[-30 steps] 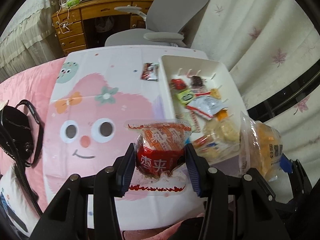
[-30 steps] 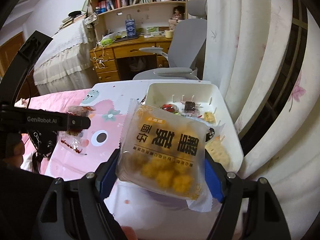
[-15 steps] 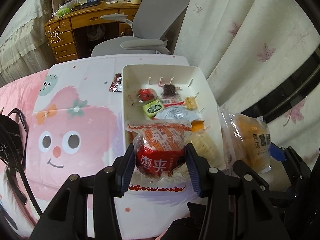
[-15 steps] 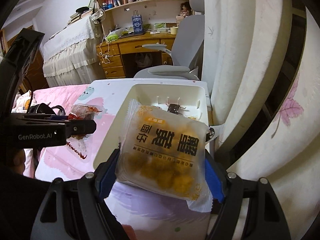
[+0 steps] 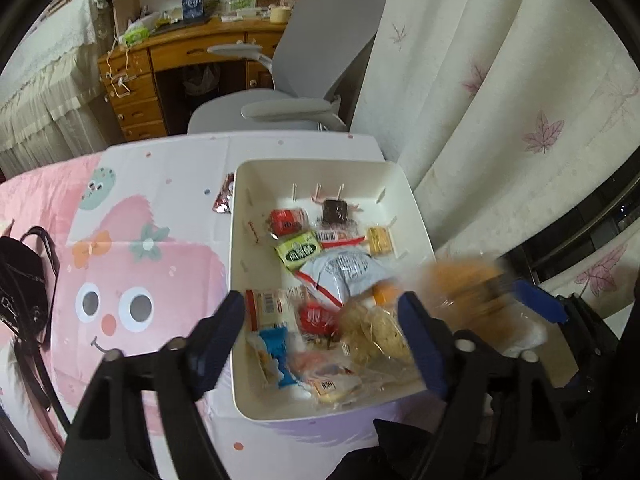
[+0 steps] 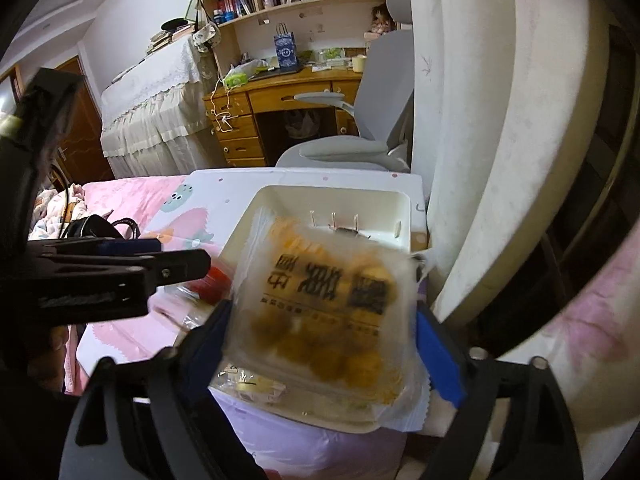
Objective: Organize snacks
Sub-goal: 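Open the left tool over the tray while the right tool releases the yellow bag inside, then move the open left tool down to the brown chocolate packet beside the tray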
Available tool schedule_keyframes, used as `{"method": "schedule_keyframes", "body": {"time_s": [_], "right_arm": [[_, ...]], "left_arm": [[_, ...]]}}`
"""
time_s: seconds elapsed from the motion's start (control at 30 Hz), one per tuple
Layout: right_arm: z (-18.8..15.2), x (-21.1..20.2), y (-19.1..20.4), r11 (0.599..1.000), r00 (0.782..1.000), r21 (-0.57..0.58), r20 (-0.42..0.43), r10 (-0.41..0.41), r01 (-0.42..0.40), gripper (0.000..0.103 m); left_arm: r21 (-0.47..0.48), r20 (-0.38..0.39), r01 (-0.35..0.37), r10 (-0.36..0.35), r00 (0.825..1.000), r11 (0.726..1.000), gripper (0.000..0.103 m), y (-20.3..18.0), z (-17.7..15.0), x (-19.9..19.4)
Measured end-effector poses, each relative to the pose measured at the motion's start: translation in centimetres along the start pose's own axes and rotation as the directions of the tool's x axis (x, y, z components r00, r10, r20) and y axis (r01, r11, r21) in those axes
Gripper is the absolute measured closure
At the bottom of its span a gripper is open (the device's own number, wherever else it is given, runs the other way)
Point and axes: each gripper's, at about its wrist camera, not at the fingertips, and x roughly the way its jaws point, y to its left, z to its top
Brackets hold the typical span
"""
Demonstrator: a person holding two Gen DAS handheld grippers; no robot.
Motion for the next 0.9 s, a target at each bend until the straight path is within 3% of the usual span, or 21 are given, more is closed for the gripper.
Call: {"method": "schedule_keyframes", "body": {"time_s": [0.37,0.63,0.9], "right_arm": [[-0.4,1.2,-0.5,0.994,0.998,0.108,-0.056,0.007,-0.001,0.013],[-0.9,2.6,0.6,0.984,0.994,0.176,-0.107,0.021,-0.002,0.013],[-0.5,4.3,2.0,0.969,0.990,0.243,-0.141,-0.021,0.055,0.013]], "left_arm": [[-0.017,-0.044,-0.034,0.034,0.998,0.999,0.022,2.0,-0.5,-0.2],[-0.084,-0.068,-0.068,0.062,0.996,0.994,0.022,7.3,-0.1,-0.3],[-0.002,-0.059,-0.088,0.088,0.994,0.996,0.022,12.8,2.3,0.7]]}}
